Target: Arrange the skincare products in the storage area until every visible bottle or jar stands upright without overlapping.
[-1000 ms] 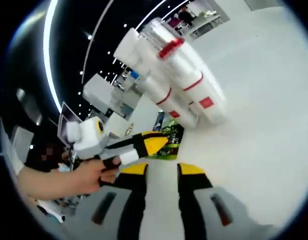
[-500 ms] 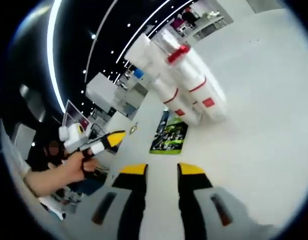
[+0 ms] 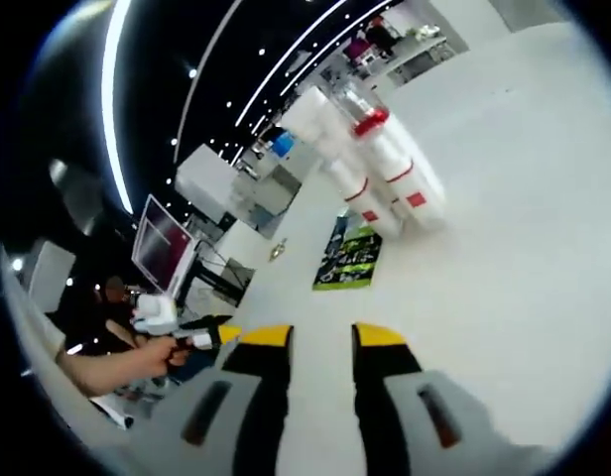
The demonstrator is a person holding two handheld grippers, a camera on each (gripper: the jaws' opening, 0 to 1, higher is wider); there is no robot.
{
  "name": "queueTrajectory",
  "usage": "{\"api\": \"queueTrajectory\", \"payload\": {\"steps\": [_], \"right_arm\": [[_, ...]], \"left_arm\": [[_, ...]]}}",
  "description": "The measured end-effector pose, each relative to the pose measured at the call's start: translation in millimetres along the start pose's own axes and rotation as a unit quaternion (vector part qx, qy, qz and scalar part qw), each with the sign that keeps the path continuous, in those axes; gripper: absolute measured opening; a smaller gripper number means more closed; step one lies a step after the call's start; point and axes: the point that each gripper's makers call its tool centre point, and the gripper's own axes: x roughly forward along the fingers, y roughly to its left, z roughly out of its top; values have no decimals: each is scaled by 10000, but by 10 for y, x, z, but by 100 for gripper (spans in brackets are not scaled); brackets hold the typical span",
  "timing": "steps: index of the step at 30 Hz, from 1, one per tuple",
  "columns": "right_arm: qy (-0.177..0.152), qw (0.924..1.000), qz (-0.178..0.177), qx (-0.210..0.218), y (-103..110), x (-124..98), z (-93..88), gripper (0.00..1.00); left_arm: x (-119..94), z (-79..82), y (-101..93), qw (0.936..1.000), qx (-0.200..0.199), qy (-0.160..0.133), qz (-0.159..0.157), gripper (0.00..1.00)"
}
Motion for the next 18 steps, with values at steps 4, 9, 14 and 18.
{"api": "queueTrajectory", "payload": {"steps": [4,9,14,18], "right_arm": [[-8,10000,3,24,23,-121,-51,25],[-169,9997,41,199,72,-241,-39,25],[-155,9998,66,131,108,-275,-67,25],[-153,9998,64,120,116,-299,-95,25]], "left_arm": [[-18,-188,69,9995,-145,261,75,60],[14,-423,36,9970,-342,698,-36,59],[31,-355,6,9983,-376,445,-26,56],[5,-358,11,9984,-401,389,-21,43]]}}
